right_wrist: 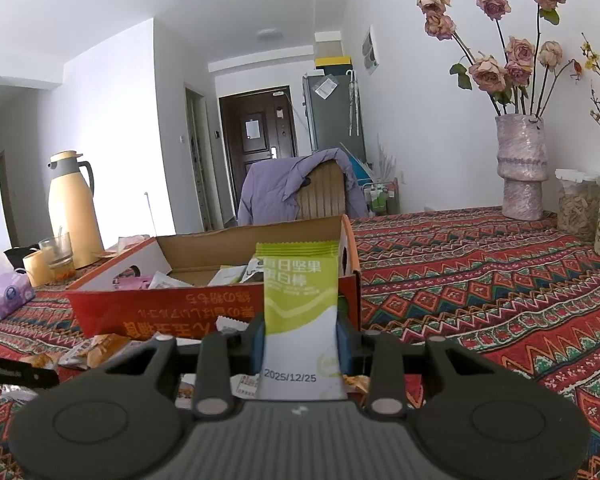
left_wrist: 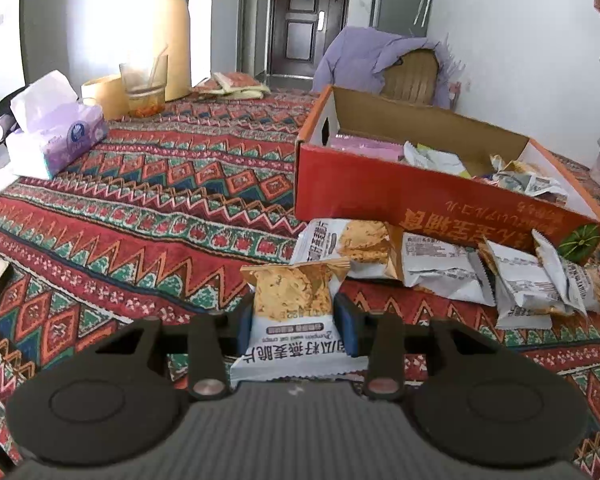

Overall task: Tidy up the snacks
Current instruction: 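Carry the bar and cracker packet over the box and open both grippers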

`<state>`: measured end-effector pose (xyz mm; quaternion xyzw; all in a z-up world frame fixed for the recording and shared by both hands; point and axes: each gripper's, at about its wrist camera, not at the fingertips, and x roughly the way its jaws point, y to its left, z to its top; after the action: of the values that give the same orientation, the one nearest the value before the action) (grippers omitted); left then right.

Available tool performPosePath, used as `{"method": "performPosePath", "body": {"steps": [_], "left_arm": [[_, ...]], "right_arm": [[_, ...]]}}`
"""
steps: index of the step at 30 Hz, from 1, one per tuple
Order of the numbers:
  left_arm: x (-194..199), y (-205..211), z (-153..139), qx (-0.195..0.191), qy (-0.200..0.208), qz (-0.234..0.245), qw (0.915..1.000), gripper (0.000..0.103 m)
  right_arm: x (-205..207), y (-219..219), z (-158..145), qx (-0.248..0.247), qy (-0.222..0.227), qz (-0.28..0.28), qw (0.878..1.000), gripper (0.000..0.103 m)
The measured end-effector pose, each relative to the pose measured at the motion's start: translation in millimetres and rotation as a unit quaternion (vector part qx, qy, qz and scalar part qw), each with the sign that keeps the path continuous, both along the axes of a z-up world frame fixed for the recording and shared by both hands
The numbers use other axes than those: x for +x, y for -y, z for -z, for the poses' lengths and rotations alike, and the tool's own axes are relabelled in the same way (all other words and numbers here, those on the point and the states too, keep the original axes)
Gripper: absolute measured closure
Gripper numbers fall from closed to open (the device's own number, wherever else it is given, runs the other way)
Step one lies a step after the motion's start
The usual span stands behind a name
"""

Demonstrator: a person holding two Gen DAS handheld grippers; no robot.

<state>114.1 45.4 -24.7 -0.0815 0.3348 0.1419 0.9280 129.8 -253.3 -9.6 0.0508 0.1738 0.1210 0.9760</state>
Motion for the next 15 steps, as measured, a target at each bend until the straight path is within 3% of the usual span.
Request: {"method": "performPosePath", "body": {"steps": [15], "left_arm": [[-18,10,-32,0.008,0.065,0.033,0.9973,0.061]], "right_arm": [[-14,-8,-12,-0.029,0.041,-0.003,0.999,0.069]]}}
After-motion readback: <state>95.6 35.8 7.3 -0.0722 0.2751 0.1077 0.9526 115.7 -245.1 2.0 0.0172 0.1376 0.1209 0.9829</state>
